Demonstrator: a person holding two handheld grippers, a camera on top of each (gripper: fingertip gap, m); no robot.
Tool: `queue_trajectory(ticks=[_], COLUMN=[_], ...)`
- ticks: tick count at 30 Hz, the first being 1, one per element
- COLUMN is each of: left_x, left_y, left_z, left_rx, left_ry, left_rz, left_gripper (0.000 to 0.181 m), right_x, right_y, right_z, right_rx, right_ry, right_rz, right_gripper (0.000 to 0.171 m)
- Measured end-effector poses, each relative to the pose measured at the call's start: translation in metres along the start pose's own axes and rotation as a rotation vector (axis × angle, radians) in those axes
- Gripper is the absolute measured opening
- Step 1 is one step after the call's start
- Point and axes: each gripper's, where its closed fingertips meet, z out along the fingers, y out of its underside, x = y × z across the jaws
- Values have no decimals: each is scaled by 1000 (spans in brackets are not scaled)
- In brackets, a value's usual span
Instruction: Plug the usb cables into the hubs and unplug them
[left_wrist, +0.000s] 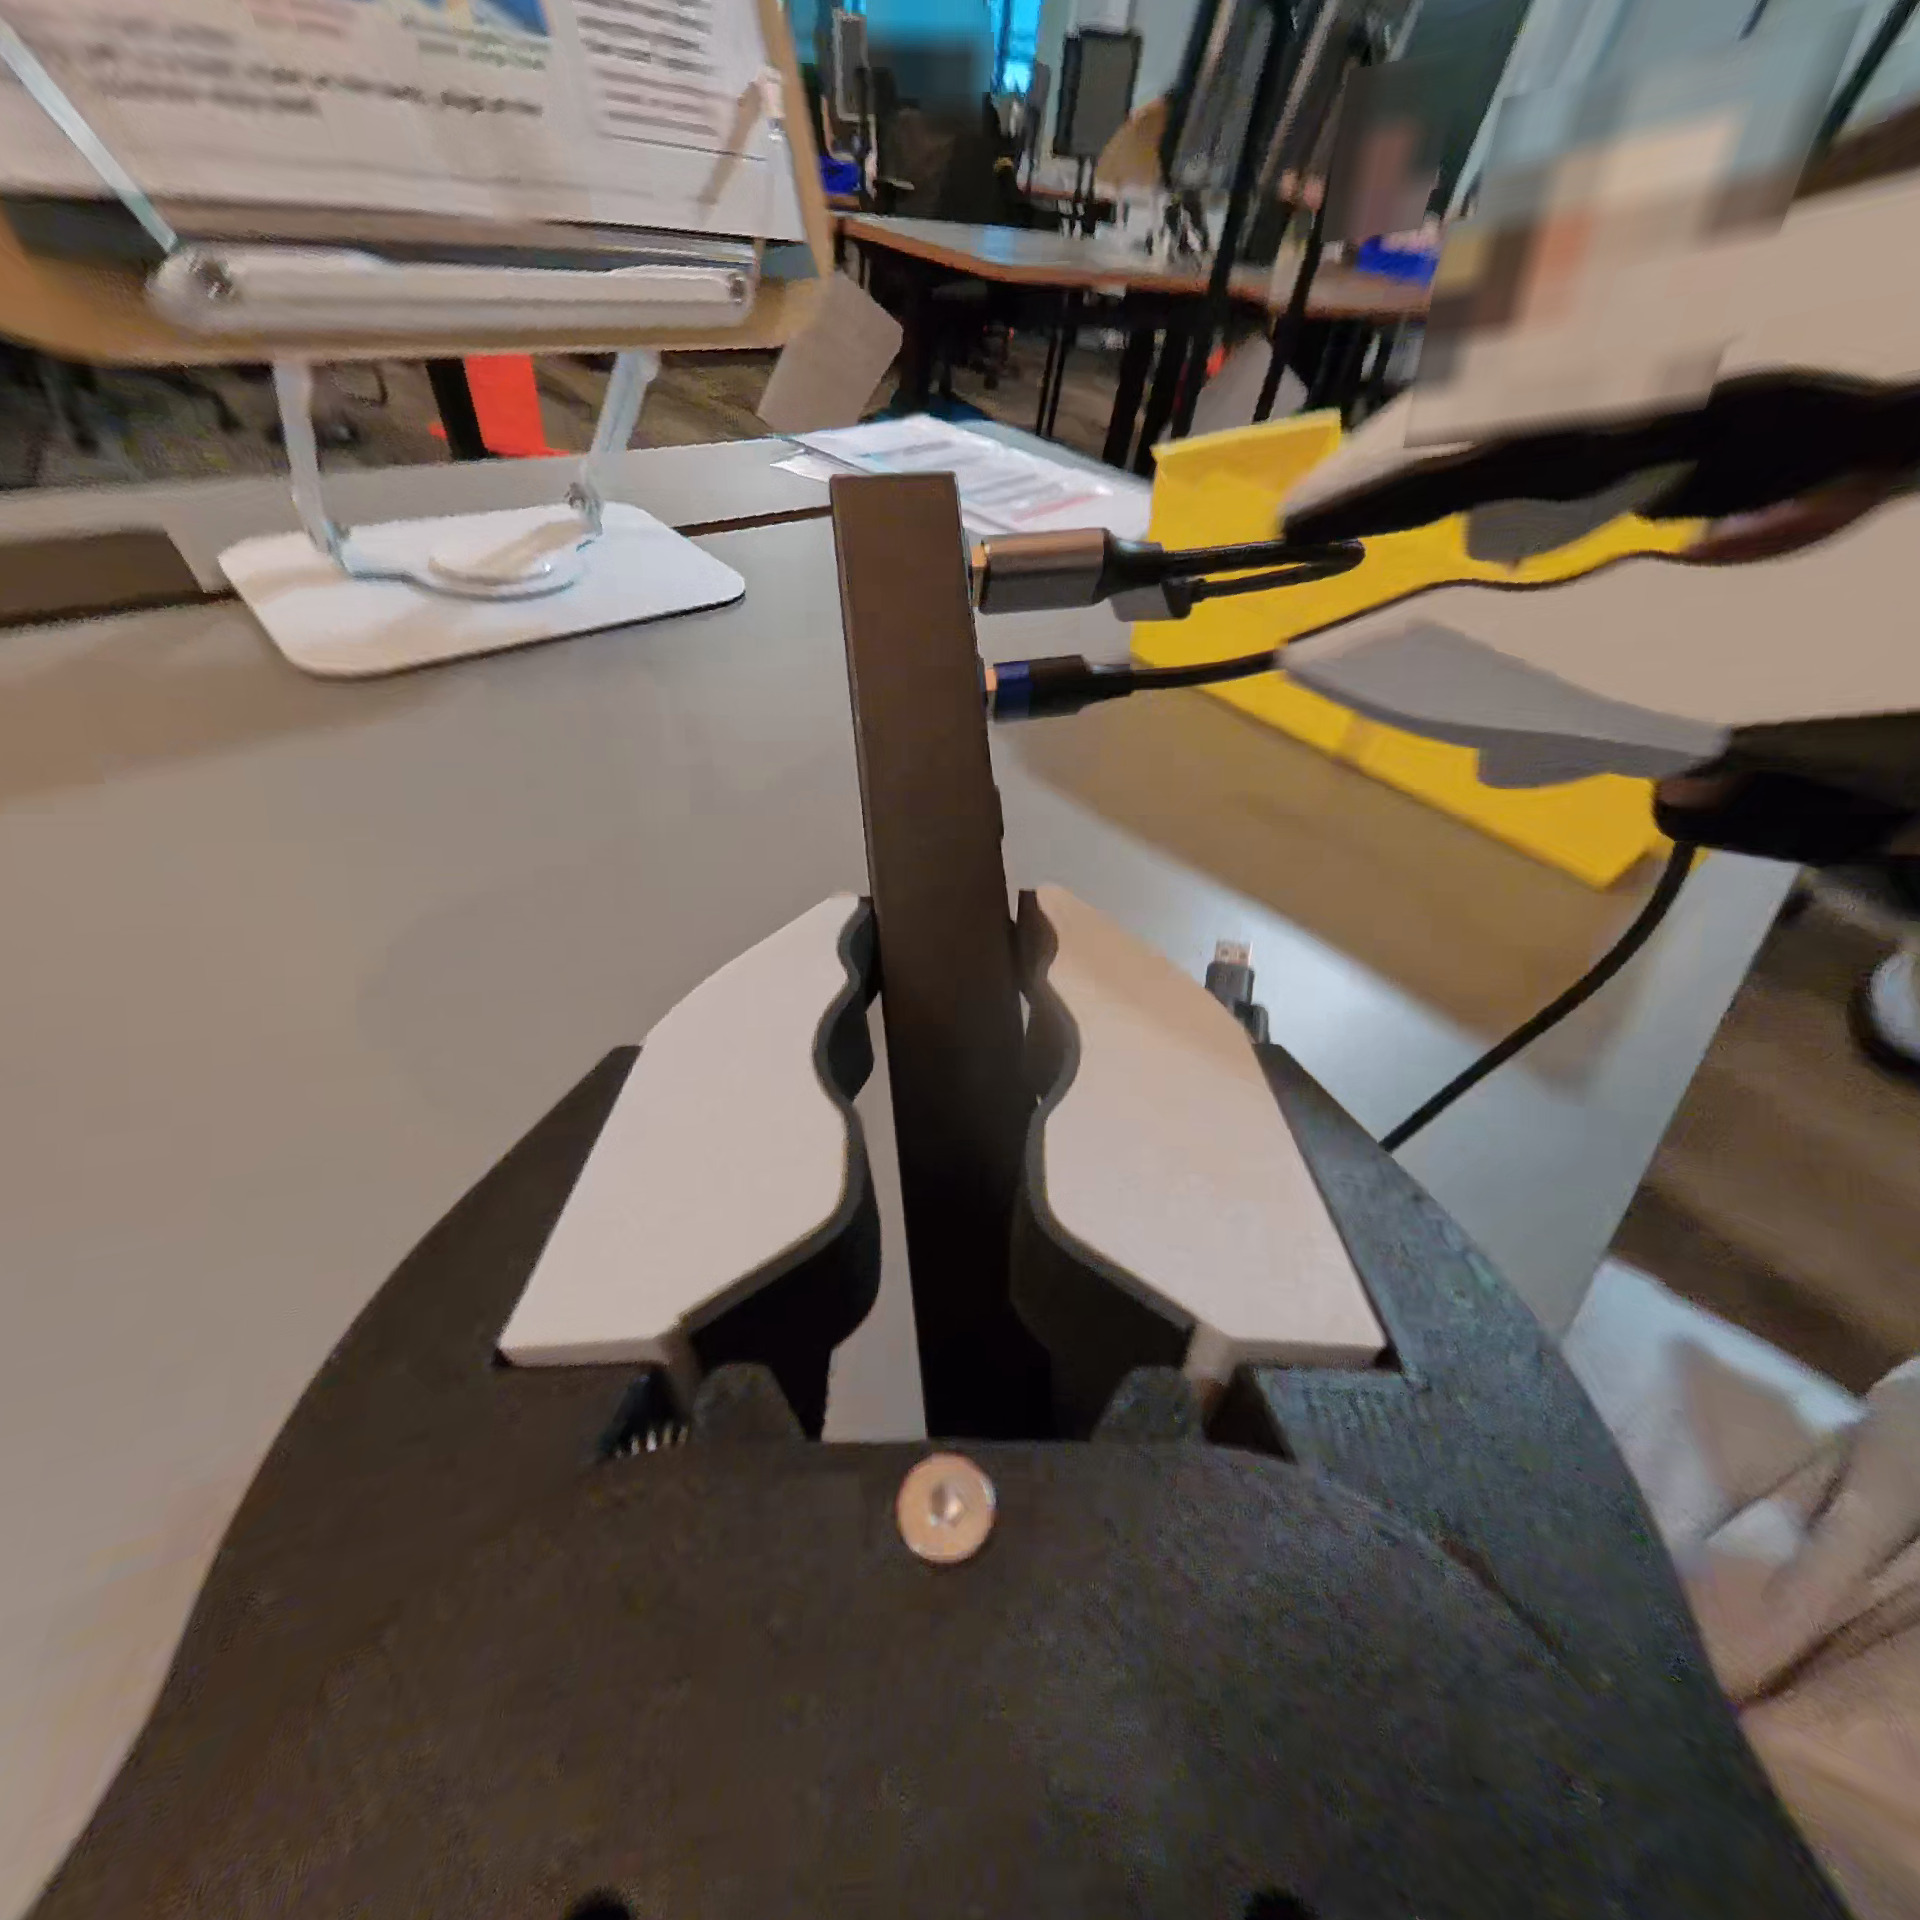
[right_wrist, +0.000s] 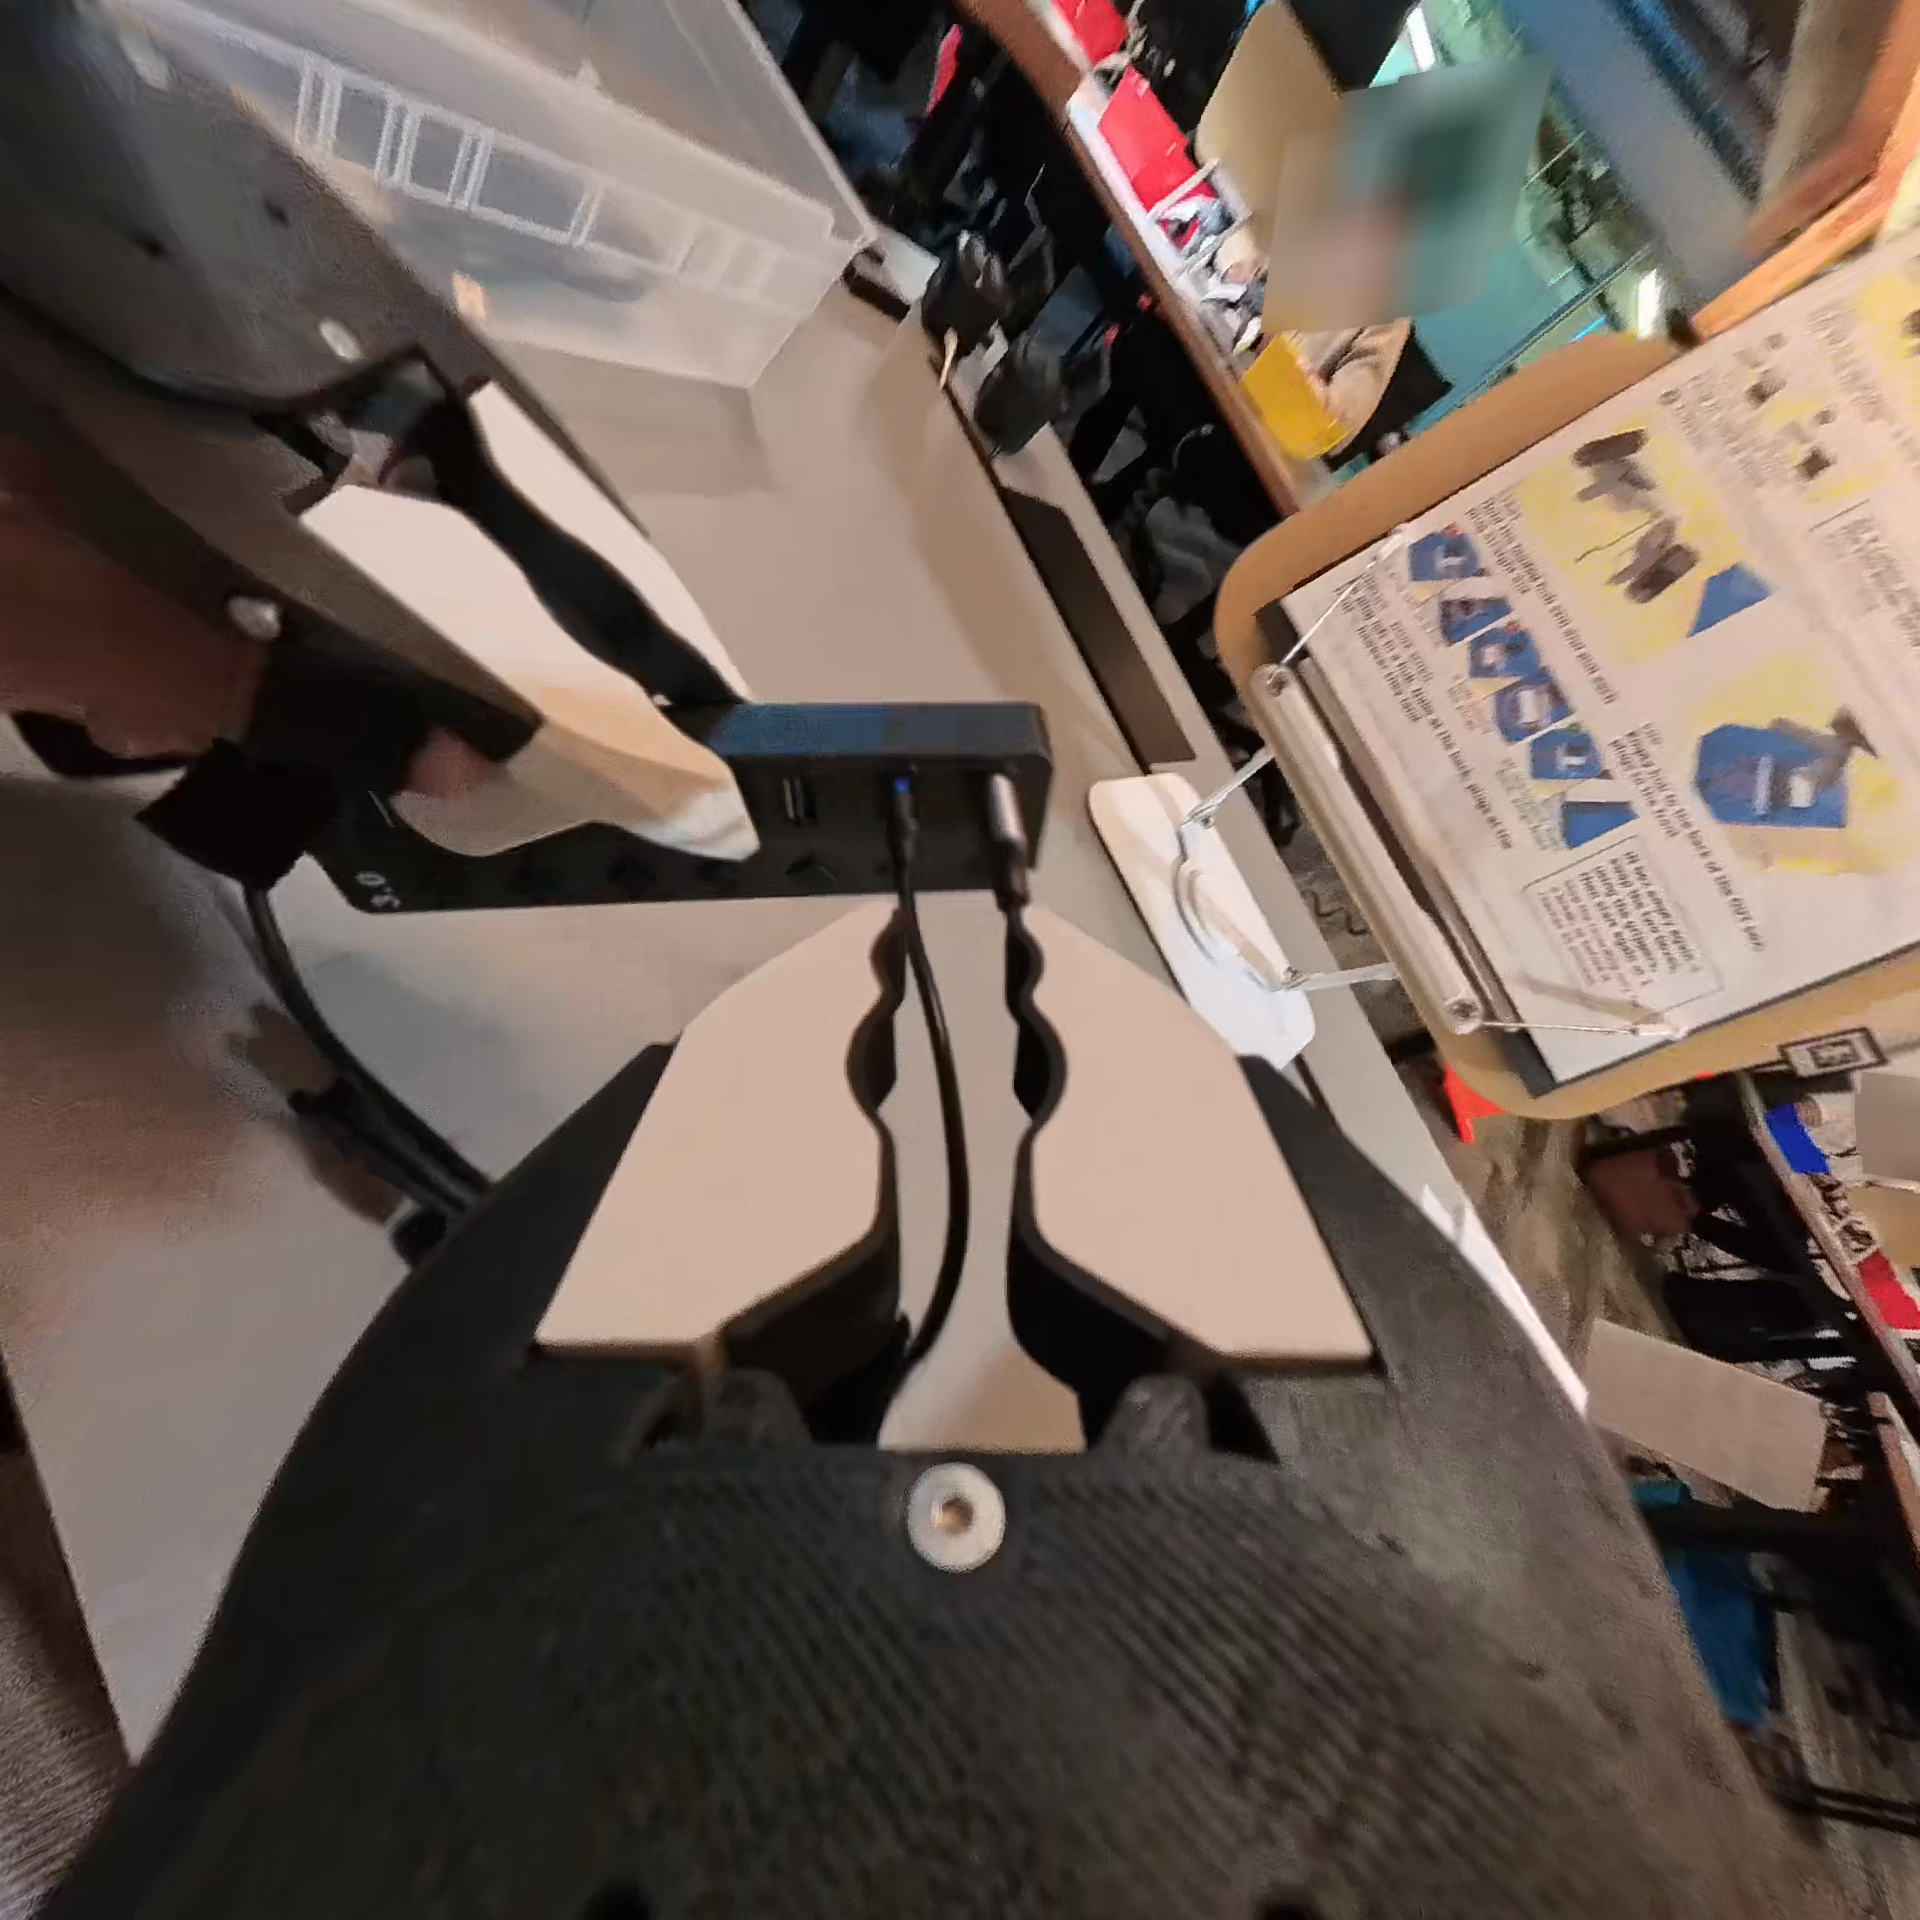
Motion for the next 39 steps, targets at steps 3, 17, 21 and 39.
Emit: queue_trajectory(ticks=[3, 17, 21, 39], left_x=[-23, -57, -45, -8], left_y=[-1, 0, -4, -13], left_z=[-5, -17, -14, -7], left_rx=[62, 245, 247, 308], left_ry=[32, 196, 270, 541], left_rz=[-244, -776, -769, -959], left_gripper=[27, 26, 26, 26], right_x=[12, 1, -17, -97], right_y=[-8, 39, 43, 7], right_z=[-7, 19, 27, 31], right_rx=[87, 214, 246, 241], right_ry=[-4, -313, -456, -863], right_rz=[110, 796, 967, 1172], right_gripper=[22, 22, 29, 30])
